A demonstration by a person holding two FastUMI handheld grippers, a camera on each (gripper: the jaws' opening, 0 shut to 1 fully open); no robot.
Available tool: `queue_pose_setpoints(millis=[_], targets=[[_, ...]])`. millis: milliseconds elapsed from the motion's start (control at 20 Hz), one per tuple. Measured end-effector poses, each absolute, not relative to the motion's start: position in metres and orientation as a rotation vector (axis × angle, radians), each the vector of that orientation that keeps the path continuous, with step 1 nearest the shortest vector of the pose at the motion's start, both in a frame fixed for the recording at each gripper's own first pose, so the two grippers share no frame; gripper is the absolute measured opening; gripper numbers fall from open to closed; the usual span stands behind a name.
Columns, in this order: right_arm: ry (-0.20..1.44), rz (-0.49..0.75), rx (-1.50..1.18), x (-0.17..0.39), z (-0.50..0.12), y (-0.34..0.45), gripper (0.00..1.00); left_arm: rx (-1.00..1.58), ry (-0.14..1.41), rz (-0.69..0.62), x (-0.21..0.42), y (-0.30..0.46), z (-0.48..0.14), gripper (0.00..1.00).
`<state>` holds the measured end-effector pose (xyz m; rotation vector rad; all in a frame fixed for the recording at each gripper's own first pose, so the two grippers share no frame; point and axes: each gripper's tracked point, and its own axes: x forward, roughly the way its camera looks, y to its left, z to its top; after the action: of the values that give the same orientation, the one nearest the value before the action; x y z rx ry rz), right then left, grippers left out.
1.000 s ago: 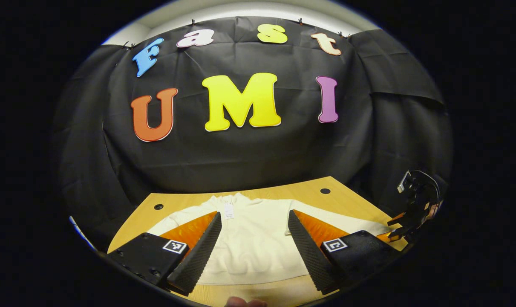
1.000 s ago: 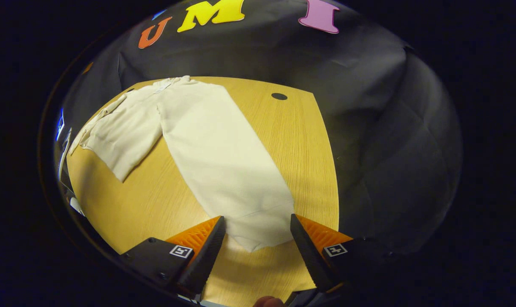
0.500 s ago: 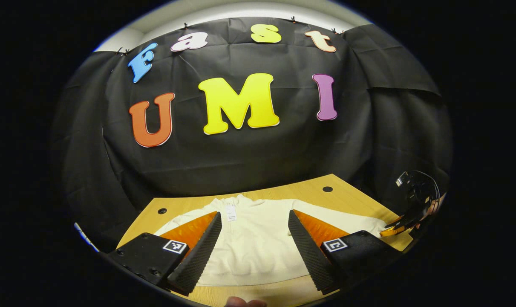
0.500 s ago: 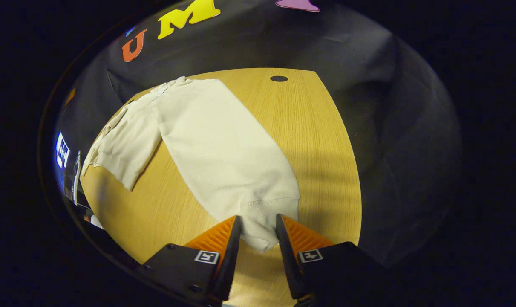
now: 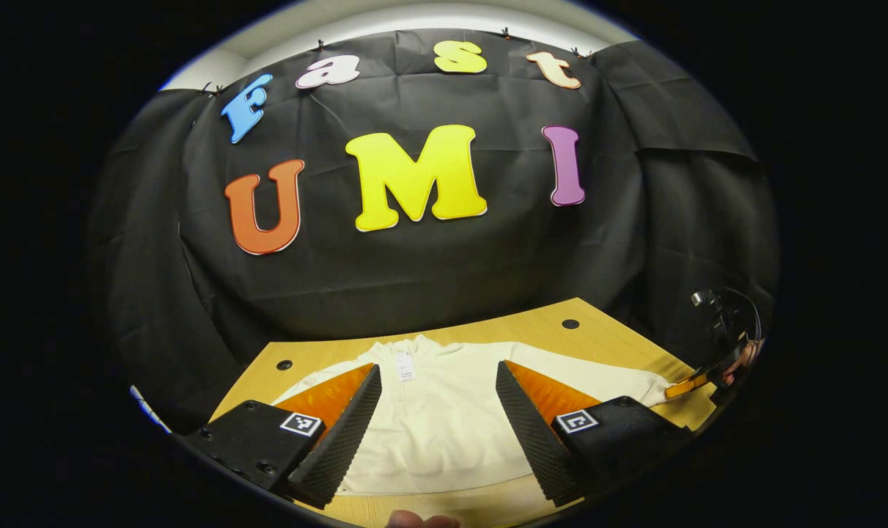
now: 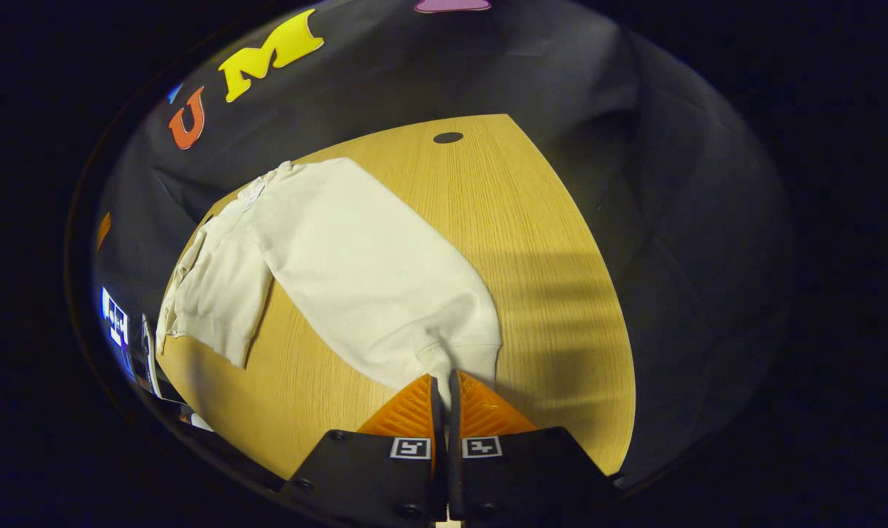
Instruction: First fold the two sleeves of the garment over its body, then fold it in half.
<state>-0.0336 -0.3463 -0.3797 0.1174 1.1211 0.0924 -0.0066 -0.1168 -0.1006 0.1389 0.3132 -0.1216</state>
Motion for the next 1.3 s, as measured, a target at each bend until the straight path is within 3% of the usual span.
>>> queue_pose_setpoints(millis=[300, 550, 850, 1300], targets=[[1.033, 0.092, 0.069, 0.000, -0.319, -0.334, 0.01, 0.109, 0.315, -0.095, -0.004, -0.098, -0.106, 1.00], [0.910, 0.168, -0.024, 0.060, -0.244, -0.296, 0.00, 0.068, 0.320, -0.053, -0.010, -0.071, -0.113, 1.00], [0.804, 0.301, -0.100, 0.126, -0.179, -0.209, 0.01, 0.025, 0.312, 0.041, -0.021, -0.017, -0.114, 1.00], [0.750, 0.524, -0.211, 0.183, -0.161, -0.032, 0.01, -0.040, 0.320, 0.222, -0.046, 0.072, -0.121, 1.00]])
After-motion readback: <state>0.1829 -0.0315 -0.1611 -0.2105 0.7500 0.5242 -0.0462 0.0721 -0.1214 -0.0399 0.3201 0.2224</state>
